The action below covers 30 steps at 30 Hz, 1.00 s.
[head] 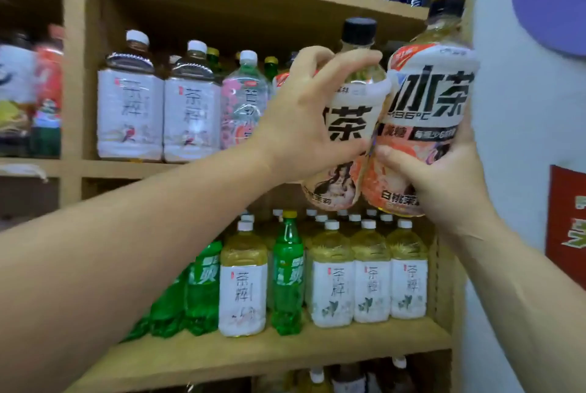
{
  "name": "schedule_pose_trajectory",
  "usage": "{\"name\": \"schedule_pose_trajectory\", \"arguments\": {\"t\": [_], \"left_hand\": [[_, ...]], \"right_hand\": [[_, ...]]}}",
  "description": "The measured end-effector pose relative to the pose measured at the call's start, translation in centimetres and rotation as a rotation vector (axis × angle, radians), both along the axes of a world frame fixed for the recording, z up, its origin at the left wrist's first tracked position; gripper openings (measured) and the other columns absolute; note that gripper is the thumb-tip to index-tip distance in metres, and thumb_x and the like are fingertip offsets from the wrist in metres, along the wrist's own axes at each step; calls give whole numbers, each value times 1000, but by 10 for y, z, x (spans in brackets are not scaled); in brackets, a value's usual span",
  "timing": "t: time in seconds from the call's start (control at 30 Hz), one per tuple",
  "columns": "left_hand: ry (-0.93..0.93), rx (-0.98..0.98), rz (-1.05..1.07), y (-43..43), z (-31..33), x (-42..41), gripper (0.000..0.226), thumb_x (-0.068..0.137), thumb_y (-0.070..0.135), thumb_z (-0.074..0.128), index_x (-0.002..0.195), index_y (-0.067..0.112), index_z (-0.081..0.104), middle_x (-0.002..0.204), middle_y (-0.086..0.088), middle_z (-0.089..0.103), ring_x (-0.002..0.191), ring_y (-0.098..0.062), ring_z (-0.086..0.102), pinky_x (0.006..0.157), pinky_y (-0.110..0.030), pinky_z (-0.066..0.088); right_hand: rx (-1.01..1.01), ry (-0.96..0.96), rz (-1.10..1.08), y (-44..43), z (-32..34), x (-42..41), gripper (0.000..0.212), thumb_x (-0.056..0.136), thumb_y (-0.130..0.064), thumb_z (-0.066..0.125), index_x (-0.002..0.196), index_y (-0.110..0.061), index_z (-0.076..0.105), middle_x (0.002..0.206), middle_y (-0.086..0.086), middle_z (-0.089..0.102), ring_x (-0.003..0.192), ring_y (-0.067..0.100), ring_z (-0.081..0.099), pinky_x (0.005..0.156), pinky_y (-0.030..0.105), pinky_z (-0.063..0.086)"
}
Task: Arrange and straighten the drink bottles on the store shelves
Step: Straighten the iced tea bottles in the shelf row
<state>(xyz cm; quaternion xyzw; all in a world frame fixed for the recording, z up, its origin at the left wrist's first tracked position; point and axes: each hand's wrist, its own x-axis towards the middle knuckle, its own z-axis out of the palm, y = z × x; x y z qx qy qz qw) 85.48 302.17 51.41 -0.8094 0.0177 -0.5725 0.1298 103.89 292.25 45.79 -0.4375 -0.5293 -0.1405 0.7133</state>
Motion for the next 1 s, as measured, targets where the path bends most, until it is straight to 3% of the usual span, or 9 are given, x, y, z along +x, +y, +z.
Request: {"name": "schedule_pose_trajectory", "arguments": {"t": [0.13,0.23,0.3,0.5,0.63,0.73,0.87,1.0], "left_hand": [[-23,-171,0,2,-54,-62,83,73,33,85,146,23,48,132,-10,50,123,-19,48,101,-20,41],[-15,-285,40,-2,-106,-122,84,69,28,90,144,30,51,131,-7,46,123,-18,49,101,-25,44],[12,-339,87,-7,-140,-165,86,67,27,91,143,36,51,131,-2,43,127,-11,48,102,-20,44],[113,-481,229,2,-208,-297,86,67,29,91,139,49,49,134,15,37,130,4,41,101,-8,38],[61,-546,337,6,-232,-376,89,65,33,90,137,58,46,138,20,36,132,5,40,99,-1,31],[-14,-610,410,8,-249,-442,91,63,32,90,134,63,44,136,23,37,131,8,39,98,1,27],[-68,-722,535,14,-277,-518,98,58,21,95,131,64,46,133,25,39,126,15,38,98,2,26],[-82,-821,620,32,-310,-568,98,59,16,96,133,59,48,134,26,37,124,19,36,95,4,27]], "right_hand": [[-118,35,139,-1,-38,-66,79,69,-15,92,135,-25,51,122,-9,71,108,5,70,92,40,59],[-215,108,292,3,-84,-116,90,51,-26,99,130,-25,56,119,-4,74,104,13,74,85,43,59],[-295,181,400,10,-119,-152,94,39,-37,100,123,-30,59,116,-2,76,101,20,76,81,47,60],[-468,324,653,49,-200,-272,111,28,-51,102,127,-25,58,117,5,76,104,27,75,91,56,57],[-509,329,720,75,-226,-346,94,36,-33,96,122,-23,59,113,4,77,102,25,76,90,53,58],[-549,323,722,90,-243,-402,94,34,-35,96,120,-27,58,114,1,76,101,23,75,84,42,60],[-603,276,676,106,-269,-452,90,44,-37,92,126,-35,55,121,-7,72,110,16,71,92,44,55],[-739,275,621,123,-302,-480,87,41,-37,89,121,-37,54,112,-20,72,101,3,70,83,29,54]]}}
